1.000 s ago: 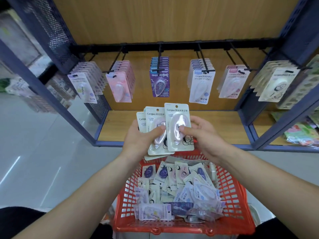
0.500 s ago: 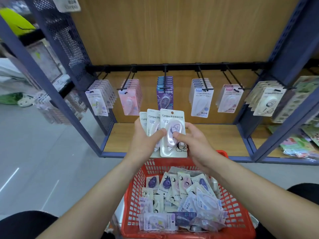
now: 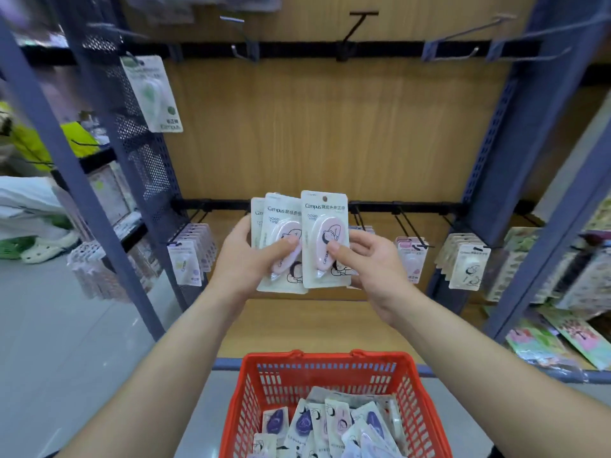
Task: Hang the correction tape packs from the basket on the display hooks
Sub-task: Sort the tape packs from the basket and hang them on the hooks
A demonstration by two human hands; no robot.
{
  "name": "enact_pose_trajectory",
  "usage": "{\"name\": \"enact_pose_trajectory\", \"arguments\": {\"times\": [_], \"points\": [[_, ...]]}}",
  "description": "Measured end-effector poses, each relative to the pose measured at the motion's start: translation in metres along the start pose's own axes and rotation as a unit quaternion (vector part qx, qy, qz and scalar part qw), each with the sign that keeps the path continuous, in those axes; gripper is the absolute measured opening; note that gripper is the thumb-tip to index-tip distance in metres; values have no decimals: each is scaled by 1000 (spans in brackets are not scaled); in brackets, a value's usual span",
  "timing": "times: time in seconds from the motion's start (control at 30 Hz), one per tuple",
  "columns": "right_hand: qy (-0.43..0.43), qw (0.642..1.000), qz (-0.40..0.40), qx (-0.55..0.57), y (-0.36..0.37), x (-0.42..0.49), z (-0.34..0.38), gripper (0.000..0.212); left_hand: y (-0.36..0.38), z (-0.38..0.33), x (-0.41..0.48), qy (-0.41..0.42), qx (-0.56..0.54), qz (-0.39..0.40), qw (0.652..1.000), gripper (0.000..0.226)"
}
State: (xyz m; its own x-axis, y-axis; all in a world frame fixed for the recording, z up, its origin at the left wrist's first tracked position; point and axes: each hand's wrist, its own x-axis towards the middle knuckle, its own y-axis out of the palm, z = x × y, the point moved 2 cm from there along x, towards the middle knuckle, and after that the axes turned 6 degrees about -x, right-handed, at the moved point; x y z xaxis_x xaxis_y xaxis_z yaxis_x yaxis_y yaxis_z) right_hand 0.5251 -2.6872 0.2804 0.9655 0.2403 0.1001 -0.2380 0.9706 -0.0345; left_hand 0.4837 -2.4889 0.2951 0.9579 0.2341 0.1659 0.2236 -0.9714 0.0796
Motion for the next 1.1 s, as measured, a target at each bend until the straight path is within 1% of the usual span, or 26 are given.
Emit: {"name": "enact_pose_trajectory", "arguments": {"times": [0.07,0.13,0.23,0.33,0.47,0.63,0.77,0.9,1.0,1.03,1.1], "points": [[-12,1000,-19,2,5,18,21,26,-9,-23,11,23,-15,-21,999,35],[-23,999,-29,0,16,38,40,26,-23,-42,22,48,-52,-48,996,36],[-45,999,-26,-11,35,66,61,23,-45,-58,30,80,-78,-64,992,49],[-78,995,-31,-48,62,99,81,19,-74,-56,35,112,-113,-91,983,50],[-115,988,-51,-88,94,141,108,19,-103,-47,46,129,-146,-125,973,50],[-158,981,-63,-93,123,182,137,14,-118,-46,62,141,-153,-123,970,49],[-169,980,-70,-83,134,203,149,21,-122,-46,71,142,-146,-107,973,50],[-163,980,-89,-71,137,212,146,22,-124,-42,76,140,-159,-113,971,37],[-149,980,-96,-87,138,216,141,24,-123,-41,77,132,-156,-110,973,34],[-134,981,-101,-99,138,219,140,29,-122,-40,77,130,-153,-109,974,34],[-86,977,-131,-148,134,223,133,53,-121,-38,77,127,-153,-107,974,38]]}}
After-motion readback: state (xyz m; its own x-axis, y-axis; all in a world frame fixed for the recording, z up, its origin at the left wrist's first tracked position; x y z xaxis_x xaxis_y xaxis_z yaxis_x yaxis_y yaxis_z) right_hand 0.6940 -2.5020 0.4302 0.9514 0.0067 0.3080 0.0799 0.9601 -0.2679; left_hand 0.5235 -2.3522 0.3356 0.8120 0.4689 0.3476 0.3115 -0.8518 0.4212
